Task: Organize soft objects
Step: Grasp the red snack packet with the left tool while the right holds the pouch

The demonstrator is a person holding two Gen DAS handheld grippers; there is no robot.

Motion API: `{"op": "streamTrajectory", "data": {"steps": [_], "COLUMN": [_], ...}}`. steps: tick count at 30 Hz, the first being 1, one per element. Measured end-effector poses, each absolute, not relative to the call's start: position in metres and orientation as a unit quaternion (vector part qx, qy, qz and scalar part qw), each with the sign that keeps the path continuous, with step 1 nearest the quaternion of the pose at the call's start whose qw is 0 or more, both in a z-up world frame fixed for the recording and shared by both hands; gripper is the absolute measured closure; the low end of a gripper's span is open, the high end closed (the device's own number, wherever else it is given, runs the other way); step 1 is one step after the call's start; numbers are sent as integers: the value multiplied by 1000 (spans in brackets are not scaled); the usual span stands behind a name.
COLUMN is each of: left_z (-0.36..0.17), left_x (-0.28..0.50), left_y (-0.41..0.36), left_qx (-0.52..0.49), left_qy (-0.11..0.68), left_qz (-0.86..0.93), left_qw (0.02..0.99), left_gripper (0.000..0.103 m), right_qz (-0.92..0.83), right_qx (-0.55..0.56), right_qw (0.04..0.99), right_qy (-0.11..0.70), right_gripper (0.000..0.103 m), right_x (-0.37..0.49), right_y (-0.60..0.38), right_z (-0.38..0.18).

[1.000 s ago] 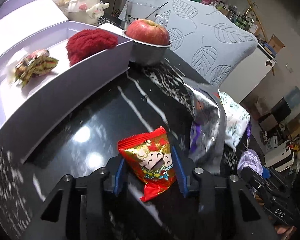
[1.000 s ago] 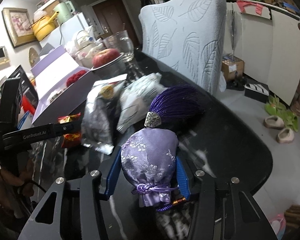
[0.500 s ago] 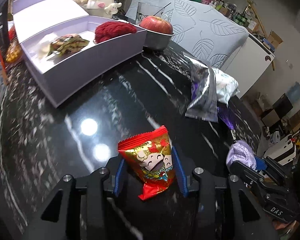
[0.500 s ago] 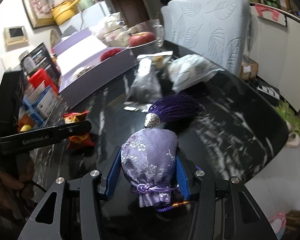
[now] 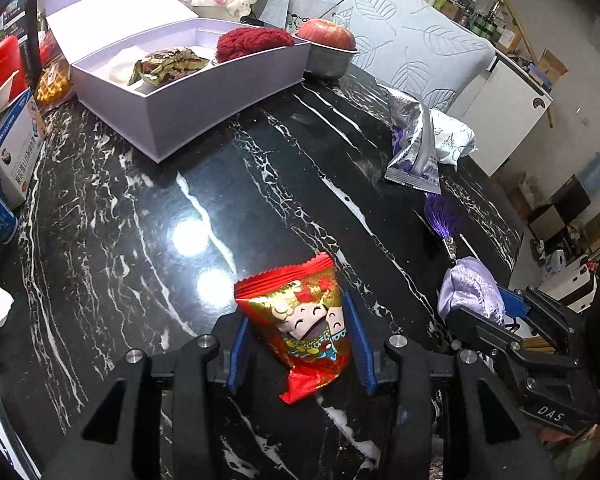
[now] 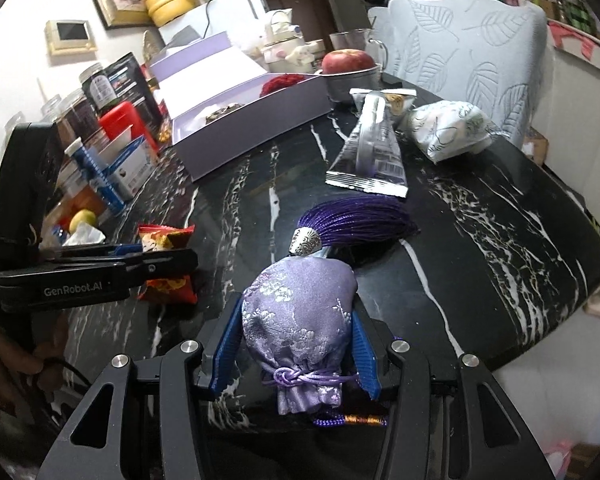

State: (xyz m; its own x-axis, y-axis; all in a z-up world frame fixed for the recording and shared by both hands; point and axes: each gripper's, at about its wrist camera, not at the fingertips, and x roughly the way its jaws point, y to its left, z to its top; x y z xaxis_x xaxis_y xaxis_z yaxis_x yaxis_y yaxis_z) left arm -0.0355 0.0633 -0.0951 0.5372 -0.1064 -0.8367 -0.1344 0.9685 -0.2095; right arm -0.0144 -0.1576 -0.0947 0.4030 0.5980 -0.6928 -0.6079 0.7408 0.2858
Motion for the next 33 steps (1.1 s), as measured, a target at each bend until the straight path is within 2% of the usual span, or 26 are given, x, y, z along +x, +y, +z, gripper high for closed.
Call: {"op": "streamTrajectory", "data": {"steps": [3,5,7,12,15,19,27,28,30,32,33], "left_z": [-96,-97,-97,-99,-101,-102,-104,-103,-103,-103,-102], "left_x": [-32,-31,-30,-28,-28,-29,-29,-30,-31,-33,-34], "left_y": [63,59,54,42,38,37,39,39,39,39,39], "left_qx": [-124,-110,-91,-43,-26,-23,-25,-26,-28,-28,-26], "left_qy": [482,480,479,478,477,474,471,470,467,463,461], "left_qz": [9,12,15,24,28,29,32,32,32,33,34], "left_qw": [867,870,873,877,878,879,881,882,883,885,887], "left_gripper": [60,58,56,53,50,37,36,36,38,53,56], "right_qz": [358,356,347,336,333,332,331,332,329,327,328], "right_qx": [-9,-13,-26,-50,-54,-55,-69,-71,-81,-83,-80], "right_qw": [839,840,846,856,859,862,865,864,867,868,868], "right_qy": [411,409,403,389,385,379,372,371,366,364,365], "right_gripper": [51,40,36,32,31,31,31,33,51,59,59], "right_x": [-15,-16,-18,-23,-25,-27,-31,-33,-34,-33,-33], "right_y": [-157,-158,-156,-156,-157,-157,-155,-154,-153,-152,-153], "right_z": [-95,-96,-96,-98,-98,-99,-100,-100,-100,-100,-100]}}
